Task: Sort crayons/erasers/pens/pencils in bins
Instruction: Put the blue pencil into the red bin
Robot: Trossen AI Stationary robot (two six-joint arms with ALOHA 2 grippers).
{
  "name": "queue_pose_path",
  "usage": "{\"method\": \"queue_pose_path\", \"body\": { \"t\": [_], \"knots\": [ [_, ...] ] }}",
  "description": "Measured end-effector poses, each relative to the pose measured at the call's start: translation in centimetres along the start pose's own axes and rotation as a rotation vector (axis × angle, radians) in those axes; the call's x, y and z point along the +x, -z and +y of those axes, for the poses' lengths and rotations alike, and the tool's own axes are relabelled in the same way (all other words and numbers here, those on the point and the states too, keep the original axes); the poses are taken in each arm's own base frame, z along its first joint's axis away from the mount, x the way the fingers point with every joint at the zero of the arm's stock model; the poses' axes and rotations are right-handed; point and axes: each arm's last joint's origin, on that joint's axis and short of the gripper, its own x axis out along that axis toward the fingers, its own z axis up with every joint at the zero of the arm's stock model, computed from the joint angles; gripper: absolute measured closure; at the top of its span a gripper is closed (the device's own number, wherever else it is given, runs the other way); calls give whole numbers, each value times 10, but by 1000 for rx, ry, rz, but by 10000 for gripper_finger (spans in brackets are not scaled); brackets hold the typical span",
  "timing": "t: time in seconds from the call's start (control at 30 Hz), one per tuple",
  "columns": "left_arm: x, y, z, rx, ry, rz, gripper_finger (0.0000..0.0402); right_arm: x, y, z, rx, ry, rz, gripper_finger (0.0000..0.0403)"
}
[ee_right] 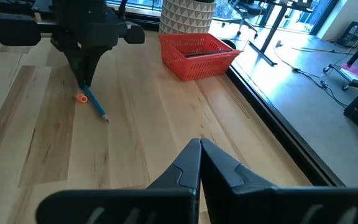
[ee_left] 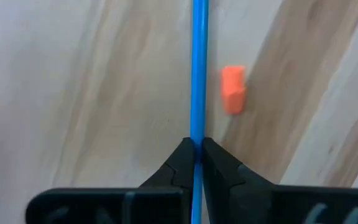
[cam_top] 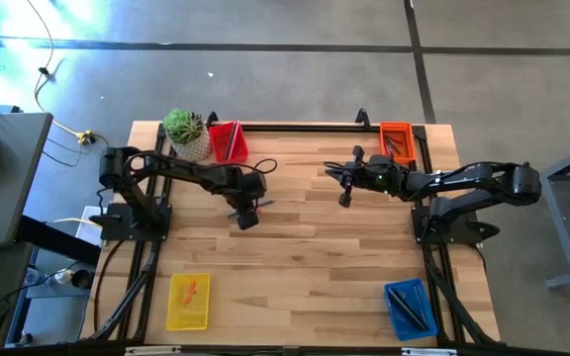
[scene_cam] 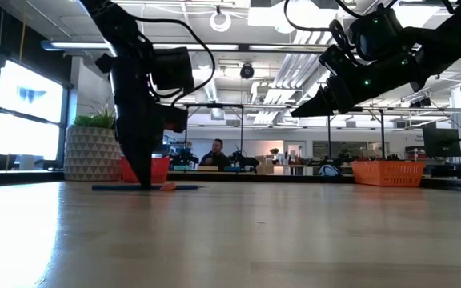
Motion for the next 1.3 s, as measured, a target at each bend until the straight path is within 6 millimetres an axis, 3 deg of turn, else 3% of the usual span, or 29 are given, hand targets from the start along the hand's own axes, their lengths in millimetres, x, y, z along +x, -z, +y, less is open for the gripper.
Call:
{"method": "queue_pose_path", "body": {
  "t": [0.57, 0.73, 0.97, 1.13, 1.3],
  "knots": [
    [-39, -2, 10, -107, -24, -148, 400, 0, 0, 0, 7, -1, 0, 403],
    [-39, -2, 15, -77, -88, -145, 400, 0, 0, 0, 7, -1, 0, 403],
    [-34, -11, 47, -118, -76, -175, 348, 0, 0, 0, 14, -2, 0, 403],
    [-37, -23, 56, -55, -75, -300, 306, 0, 0, 0, 14, -2, 0, 403],
    [-44, -41, 71, 24, -103, -284, 294, 0, 0, 0, 14, -1, -1, 403]
  ]
}}
